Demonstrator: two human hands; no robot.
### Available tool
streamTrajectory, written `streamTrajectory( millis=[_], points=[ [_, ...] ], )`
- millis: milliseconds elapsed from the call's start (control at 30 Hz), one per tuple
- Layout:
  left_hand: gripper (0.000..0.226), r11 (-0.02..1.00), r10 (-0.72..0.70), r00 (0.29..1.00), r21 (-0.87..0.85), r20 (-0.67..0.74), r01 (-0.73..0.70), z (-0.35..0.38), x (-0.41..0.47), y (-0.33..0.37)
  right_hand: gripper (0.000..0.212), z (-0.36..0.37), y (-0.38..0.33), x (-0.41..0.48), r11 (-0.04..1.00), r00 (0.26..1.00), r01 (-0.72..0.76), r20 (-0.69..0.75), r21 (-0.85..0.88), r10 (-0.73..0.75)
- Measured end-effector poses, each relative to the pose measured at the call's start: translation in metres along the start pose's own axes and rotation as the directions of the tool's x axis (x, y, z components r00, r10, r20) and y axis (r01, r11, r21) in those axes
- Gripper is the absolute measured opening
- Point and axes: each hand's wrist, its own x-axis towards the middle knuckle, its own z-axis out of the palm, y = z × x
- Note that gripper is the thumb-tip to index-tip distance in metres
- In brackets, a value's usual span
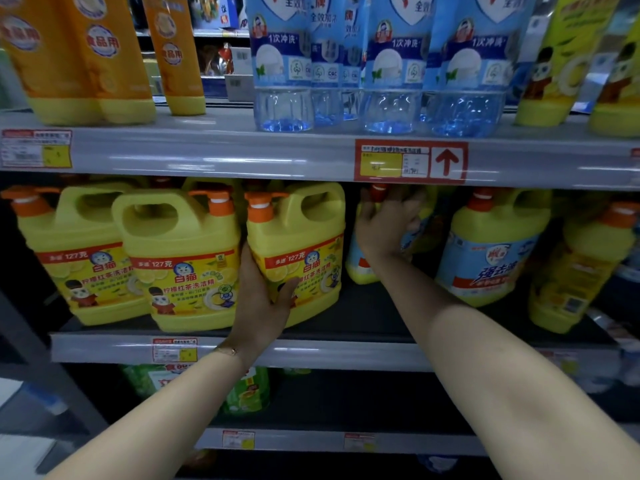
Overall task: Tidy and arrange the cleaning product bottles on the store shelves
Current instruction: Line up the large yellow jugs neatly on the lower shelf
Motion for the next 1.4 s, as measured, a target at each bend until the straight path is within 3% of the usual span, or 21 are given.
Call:
streamTrajectory(
  millis=[100,267,400,500,600,733,833,933,1133,1233,1300,1400],
  points=[
    [0.086,1.000,0.012,0.999,0.008,0.031,-0.012,-0.002,0.001,0.001,0.050,-0.002,0.009,0.011,0.978,0.998,-0.062,-0.021,-0.198,0.059],
    [0.089,0.998,0.006,0.997,0.061,0.075,-0.011,-0.004,0.003,0.002,0.059,-0.009,0.028,0.031,0.939,0.994,-0.108,-0.065,-0.327,0.091],
    [0.097,0.996,-0.066,0.992,0.072,0.110,0.059,-0.005,0.007,0.002,0.043,-0.011,0.046,0.046,0.923,0.998,0.057,0.042,-0.380,-0.045],
    [0.097,0.994,-0.081,0.988,0.085,0.129,0.070,-0.005,0.009,0.000,0.037,-0.019,0.048,0.038,0.954,0.978,0.089,0.205,-0.285,-0.030],
    [0.097,0.993,-0.105,0.983,0.064,0.152,0.096,-0.004,0.013,0.001,0.052,-0.032,0.044,0.009,0.978,0.958,0.157,0.263,-0.140,-0.116],
    [0.093,0.987,-0.161,0.965,0.032,0.205,0.158,0.002,0.016,0.006,0.062,-0.042,0.047,-0.024,0.975,0.874,0.204,0.433,0.087,-0.222],
    [0.089,0.982,-0.182,0.951,0.007,0.249,0.186,0.012,0.020,0.009,0.064,-0.048,0.052,-0.033,0.968,0.822,0.219,0.511,0.124,-0.251],
    [0.086,0.978,-0.181,0.937,-0.042,0.300,0.203,0.026,0.020,0.015,0.057,-0.060,0.058,-0.030,0.952,0.851,0.300,0.434,0.062,-0.296],
    [0.086,0.978,-0.138,0.930,-0.099,0.340,0.182,0.057,0.021,0.025,0.045,-0.101,0.077,-0.014,0.880,0.912,0.405,0.183,-0.247,-0.368],
    [0.087,0.976,-0.130,0.930,-0.121,0.344,0.181,0.067,0.021,0.028,0.062,-0.116,0.095,-0.018,0.879,0.942,0.307,-0.014,-0.364,-0.335],
    [0.087,0.975,-0.132,0.930,-0.123,0.343,0.183,0.068,0.023,0.028,0.079,-0.120,0.107,-0.021,0.932,0.983,0.140,-0.063,-0.336,-0.170],
    [0.085,0.974,-0.127,0.930,-0.131,0.345,0.182,0.065,0.024,0.027,0.103,-0.114,0.127,-0.022,0.965,0.978,-0.171,0.082,-0.199,0.190]
  ],
)
